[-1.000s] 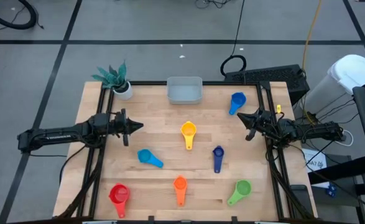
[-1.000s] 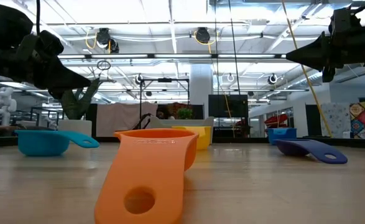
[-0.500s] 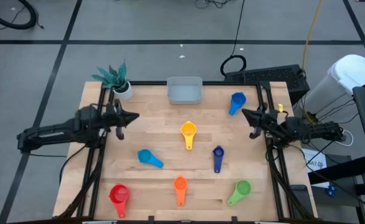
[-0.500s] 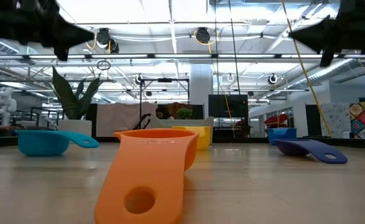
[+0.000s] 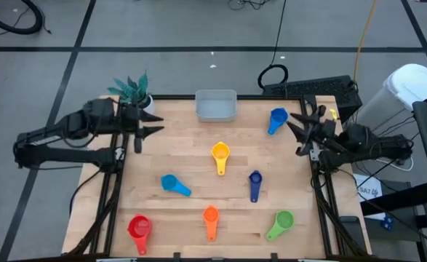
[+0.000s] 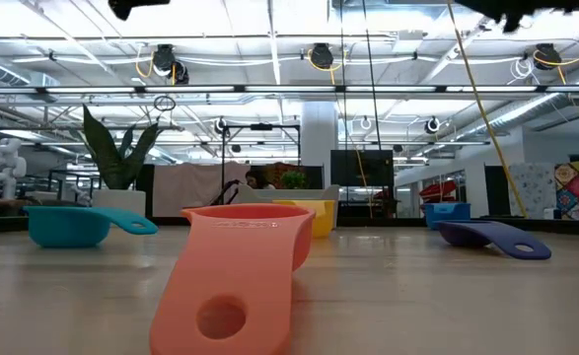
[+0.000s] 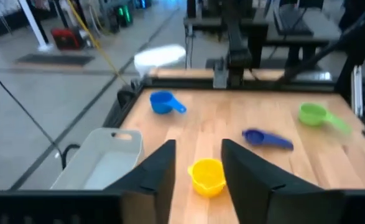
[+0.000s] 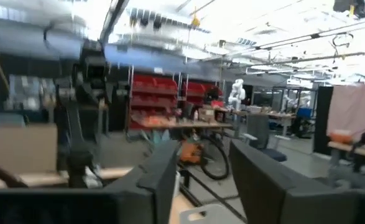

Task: Nest measuring cups in basket
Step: Move the red measuring cup to the center of the table

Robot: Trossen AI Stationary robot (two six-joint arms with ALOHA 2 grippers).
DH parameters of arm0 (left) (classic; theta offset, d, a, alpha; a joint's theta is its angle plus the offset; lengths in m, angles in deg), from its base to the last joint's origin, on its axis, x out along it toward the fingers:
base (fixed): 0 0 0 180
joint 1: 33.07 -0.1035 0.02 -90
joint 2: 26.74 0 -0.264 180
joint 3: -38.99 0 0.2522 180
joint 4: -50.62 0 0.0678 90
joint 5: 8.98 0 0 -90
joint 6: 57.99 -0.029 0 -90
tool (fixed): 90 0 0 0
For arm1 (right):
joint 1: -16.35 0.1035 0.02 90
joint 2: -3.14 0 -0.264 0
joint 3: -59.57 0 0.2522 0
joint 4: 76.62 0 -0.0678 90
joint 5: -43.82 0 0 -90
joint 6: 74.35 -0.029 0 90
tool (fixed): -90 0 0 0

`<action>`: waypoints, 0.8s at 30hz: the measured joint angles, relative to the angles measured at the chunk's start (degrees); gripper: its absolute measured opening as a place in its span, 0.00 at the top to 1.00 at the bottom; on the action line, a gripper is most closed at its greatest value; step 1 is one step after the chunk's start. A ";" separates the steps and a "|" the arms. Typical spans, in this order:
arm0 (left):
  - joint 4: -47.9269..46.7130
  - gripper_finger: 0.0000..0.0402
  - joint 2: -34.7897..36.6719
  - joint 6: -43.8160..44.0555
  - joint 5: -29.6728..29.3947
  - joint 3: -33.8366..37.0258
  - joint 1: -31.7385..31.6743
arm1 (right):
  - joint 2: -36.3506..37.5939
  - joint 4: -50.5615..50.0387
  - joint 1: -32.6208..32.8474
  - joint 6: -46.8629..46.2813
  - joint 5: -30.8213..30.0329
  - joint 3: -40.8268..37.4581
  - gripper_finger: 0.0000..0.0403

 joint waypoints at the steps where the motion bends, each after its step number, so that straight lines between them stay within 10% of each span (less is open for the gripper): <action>1: -1.90 0.61 -1.51 -0.09 0.00 -1.67 0.00 | -2.03 -2.07 0.00 0.96 0.01 2.58 0.59; 11: -25.83 0.47 -16.09 3.42 0.00 -12.96 5.42 | -19.36 -16.55 0.00 3.04 -0.17 20.07 0.49; 24: -38.64 0.58 -26.74 13.21 -4.74 -20.80 24.04 | -26.48 -21.53 -0.04 4.78 -4.74 23.56 0.49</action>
